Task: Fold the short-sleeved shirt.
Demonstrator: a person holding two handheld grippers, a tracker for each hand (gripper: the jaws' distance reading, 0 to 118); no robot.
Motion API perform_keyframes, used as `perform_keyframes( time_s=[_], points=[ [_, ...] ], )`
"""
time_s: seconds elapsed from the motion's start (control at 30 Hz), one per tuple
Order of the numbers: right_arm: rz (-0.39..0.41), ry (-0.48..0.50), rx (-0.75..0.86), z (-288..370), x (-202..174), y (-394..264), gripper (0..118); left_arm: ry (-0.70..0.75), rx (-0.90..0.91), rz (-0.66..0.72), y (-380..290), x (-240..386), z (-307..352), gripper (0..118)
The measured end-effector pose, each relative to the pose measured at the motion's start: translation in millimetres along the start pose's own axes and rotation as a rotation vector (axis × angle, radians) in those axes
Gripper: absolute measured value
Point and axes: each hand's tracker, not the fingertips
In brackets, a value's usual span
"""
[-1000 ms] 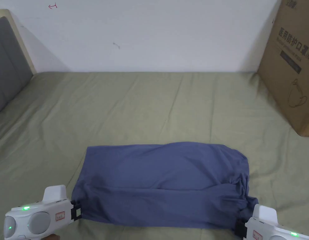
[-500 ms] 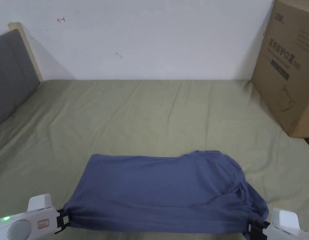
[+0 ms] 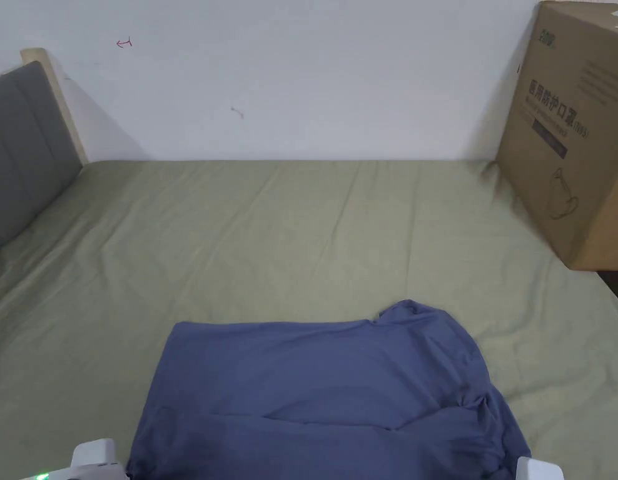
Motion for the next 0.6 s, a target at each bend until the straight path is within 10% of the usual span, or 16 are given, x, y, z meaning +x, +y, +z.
perform_keyframes(
  time_s=[0.1, 0.17, 0.23, 0.6],
  points=[
    [0.005, -0.015, 0.035, 23, -9, 11, 28, 0.006, -0.009, -0.005, 10, 7, 17, 31],
    [0.026, -0.002, 0.128, 43, -12, 29, 67, -0.030, 0.045, -0.001, 19, 15, 39, 81],
    [0.039, 0.013, 0.243, 72, -21, 52, 86, -0.080, 0.184, -0.006, 33, 28, 75, 104],
    [0.162, -0.003, 0.831, 196, -78, 124, 85, -0.148, 0.867, -0.130, 80, 108, 217, 103]
  ],
)
